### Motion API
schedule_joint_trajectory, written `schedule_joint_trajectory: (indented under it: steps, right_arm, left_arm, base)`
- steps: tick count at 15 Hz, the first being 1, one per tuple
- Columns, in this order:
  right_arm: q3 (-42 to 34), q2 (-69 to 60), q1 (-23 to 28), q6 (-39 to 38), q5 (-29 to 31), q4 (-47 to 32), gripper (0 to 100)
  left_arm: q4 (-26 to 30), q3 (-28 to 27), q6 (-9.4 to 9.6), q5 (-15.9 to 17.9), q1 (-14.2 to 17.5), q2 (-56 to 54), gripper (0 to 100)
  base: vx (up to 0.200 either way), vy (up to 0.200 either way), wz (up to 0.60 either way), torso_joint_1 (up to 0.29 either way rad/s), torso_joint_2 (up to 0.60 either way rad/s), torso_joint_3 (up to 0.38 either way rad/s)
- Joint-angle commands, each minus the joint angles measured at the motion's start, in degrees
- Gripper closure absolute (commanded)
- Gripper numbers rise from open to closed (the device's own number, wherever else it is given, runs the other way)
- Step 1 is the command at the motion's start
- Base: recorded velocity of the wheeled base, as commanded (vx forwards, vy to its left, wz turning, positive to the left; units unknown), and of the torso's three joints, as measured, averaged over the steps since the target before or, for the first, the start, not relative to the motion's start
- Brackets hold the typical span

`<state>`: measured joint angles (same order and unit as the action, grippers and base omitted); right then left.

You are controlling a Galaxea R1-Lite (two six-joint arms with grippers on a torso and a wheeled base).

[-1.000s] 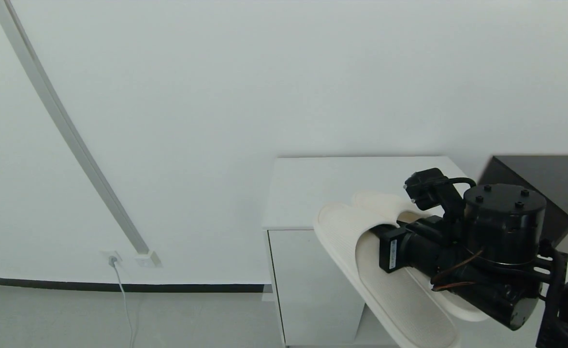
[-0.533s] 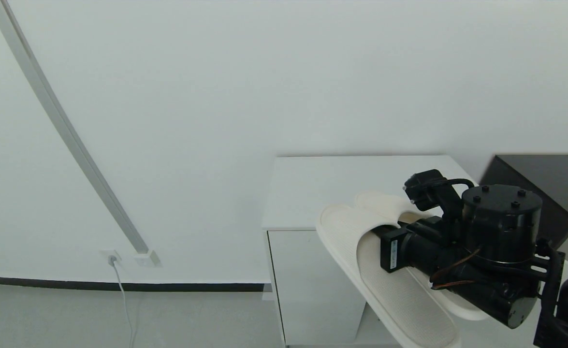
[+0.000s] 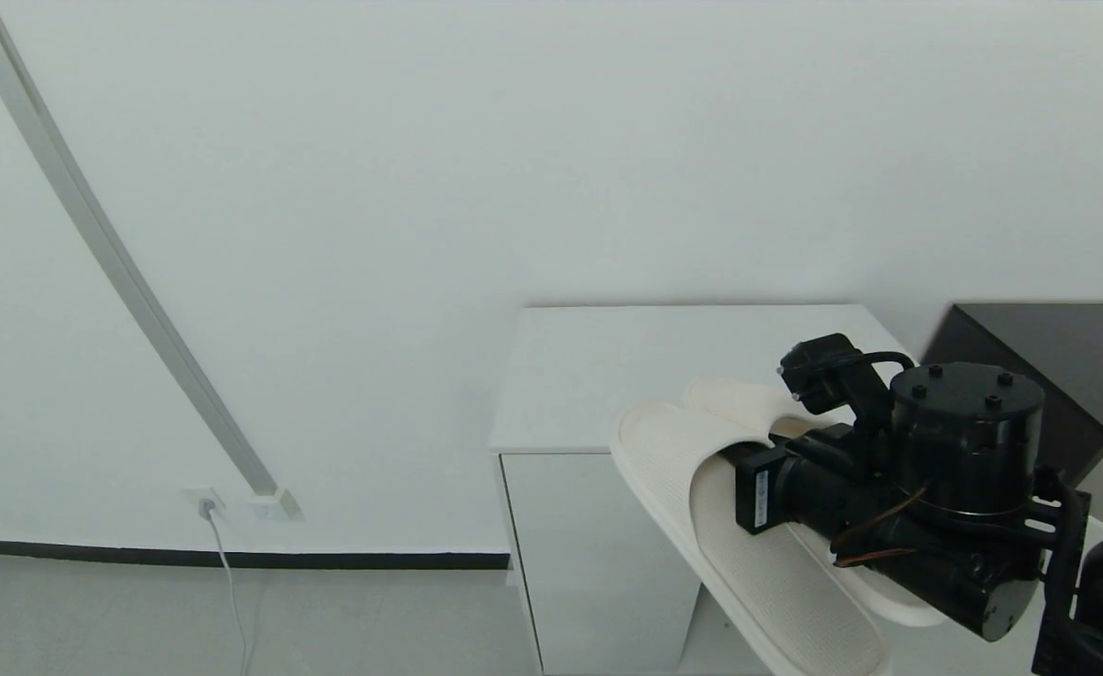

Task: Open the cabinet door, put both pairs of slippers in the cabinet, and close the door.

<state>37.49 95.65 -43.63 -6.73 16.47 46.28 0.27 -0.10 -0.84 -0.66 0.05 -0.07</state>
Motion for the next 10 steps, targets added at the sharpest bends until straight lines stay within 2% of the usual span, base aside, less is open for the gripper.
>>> schedule_joint_trajectory:
  steps: [1,10]
  right_arm:
    - [-0.04,0.15,-0.23,-0.04,0.05,0.04,100]
    - [-1.1,0.15,-0.67,0.05,0.05,0.04,100]
  left_arm:
    - [0.0,0.01,-0.04,-0.04,-0.05,0.07,100]
    - [0.0,0.01,-0.04,0.04,-0.05,0.07,100]
  base:
    - [0.0,-0.2,0.0,0.007,0.0,0.002]
    - [0.0,-0.2,0.0,0.002,0.0,0.002]
